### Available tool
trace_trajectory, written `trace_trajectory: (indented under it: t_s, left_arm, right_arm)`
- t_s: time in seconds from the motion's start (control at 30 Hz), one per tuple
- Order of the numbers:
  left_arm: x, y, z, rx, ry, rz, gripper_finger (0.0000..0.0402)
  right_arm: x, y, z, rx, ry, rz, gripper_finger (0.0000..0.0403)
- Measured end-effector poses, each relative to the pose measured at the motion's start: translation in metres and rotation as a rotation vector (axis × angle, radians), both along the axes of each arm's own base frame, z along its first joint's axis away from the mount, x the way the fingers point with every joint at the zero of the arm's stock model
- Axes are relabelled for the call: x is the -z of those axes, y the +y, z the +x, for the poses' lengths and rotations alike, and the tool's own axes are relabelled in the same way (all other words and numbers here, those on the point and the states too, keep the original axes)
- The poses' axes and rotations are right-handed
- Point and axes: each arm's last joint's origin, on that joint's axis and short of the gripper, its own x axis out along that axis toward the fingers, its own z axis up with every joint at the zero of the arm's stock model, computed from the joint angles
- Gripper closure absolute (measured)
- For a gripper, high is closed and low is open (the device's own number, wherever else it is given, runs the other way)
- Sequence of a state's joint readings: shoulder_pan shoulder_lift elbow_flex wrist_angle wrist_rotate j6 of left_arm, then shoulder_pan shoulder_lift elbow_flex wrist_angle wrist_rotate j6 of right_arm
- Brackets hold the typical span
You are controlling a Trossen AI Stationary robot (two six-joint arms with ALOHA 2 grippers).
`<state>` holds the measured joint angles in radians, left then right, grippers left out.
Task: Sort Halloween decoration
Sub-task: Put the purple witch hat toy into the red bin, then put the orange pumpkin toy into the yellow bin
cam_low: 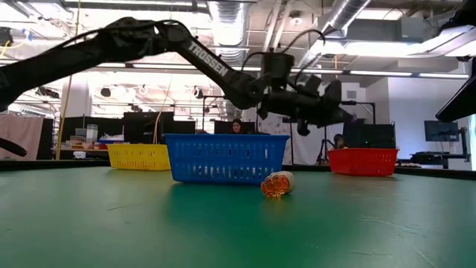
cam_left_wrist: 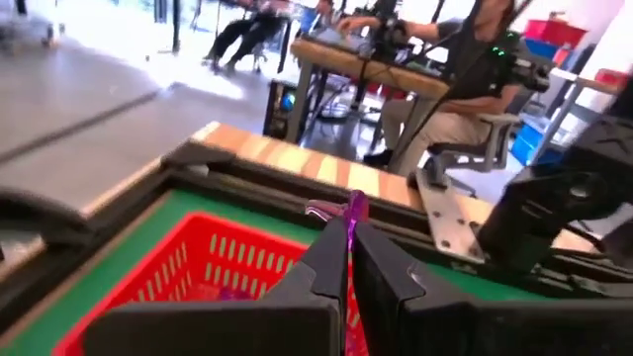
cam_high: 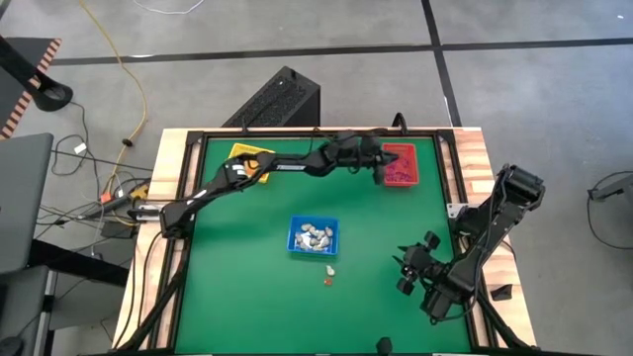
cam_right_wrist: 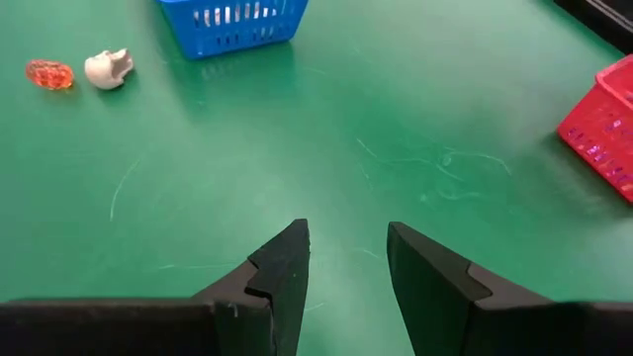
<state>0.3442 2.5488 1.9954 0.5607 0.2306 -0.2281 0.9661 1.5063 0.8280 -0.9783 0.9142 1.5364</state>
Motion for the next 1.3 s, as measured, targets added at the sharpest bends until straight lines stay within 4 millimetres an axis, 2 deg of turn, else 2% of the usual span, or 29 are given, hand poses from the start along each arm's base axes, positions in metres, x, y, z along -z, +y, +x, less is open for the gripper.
trace_trajectory:
  t_s: [0.17, 0.43, 0.5, 0.63, 0.73, 0.8, 0.9, 0.97, 1.07, 1.17, 1.23, 1.3]
  left_arm:
    - [0.011, 0.006, 0.008, -0.014, 0.092, -0.065, 0.0381]
    - [0.013, 0.018, 0.005, -0.04, 0.115, -0.051, 0.029]
    - [0.011, 0.025, 0.0, 0.032, 0.133, -0.09, 0.0273]
    - [-0.012, 0.045, -0.019, 0.198, 0.215, -0.236, 0.0262]
    - [-0.052, 0.046, -0.047, 0.254, 0.377, -0.251, 0.0269]
    - [-0.092, 0.032, -0.073, 0.25, 0.519, -0.181, 0.0279]
    - [-0.171, -0.011, -0.126, 0.163, 0.698, 0.017, 0.0301]
    - [-0.204, -0.036, -0.154, 0.077, 0.779, 0.123, 0.0318]
    - [-0.22, -0.065, -0.181, 0.031, 0.851, 0.186, 0.0343]
    - [-0.216, -0.092, -0.195, 0.073, 0.851, 0.208, 0.0368]
    - [-0.231, -0.113, -0.23, 0.077, 0.791, 0.218, 0.0383]
    - [-0.233, -0.13, -0.263, 0.046, 0.734, 0.219, 0.0396]
  right_arm:
    - [0.0, 0.001, 0.001, -0.021, 0.011, -0.012, 0.0234]
    - [0.001, 0.003, 0.001, -0.03, 0.033, 0.015, 0.0234]
    - [0.001, 0.004, 0.002, -0.03, 0.027, 0.037, 0.0234]
    - [0.001, 0.008, 0.004, -0.032, 0.011, 0.084, 0.0234]
    - [0.0, 0.011, 0.009, -0.062, -0.024, 0.084, 0.0234]
    - [-0.001, 0.014, 0.017, -0.104, -0.051, 0.067, 0.0234]
    - [-0.005, 0.016, 0.035, -0.188, -0.067, 0.038, 0.0234]
    - [-0.008, 0.016, 0.05, -0.25, -0.073, 0.032, 0.0234]
    - [-0.017, 0.015, 0.075, -0.412, -0.09, 0.072, 0.0234]
    - [-0.029, 0.01, 0.099, -0.557, -0.168, 0.129, 0.0234]
    - [-0.034, 0.002, 0.11, -0.568, -0.218, 0.169, 0.0234]
    - [-0.034, -0.005, 0.118, -0.541, -0.245, 0.209, 0.0234]
